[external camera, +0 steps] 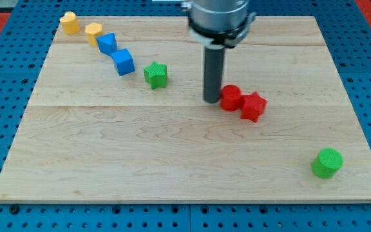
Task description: Move the red blocks upwards of the board
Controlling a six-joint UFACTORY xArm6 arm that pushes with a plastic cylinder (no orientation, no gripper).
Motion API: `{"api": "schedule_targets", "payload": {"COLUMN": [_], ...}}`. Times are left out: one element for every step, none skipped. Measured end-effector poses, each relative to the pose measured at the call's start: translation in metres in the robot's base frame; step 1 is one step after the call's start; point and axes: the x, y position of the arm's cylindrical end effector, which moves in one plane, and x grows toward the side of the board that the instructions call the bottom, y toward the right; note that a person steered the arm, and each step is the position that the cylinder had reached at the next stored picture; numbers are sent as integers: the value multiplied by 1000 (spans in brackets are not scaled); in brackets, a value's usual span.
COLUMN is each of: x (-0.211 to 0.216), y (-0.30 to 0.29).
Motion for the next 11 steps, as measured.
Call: {"api": "schedule_targets", "payload": {"x": [8,37,96,108,74,40,8,16,39,35,2], "y": [29,-9,8,76,73,62,38,51,53,63,60]}}
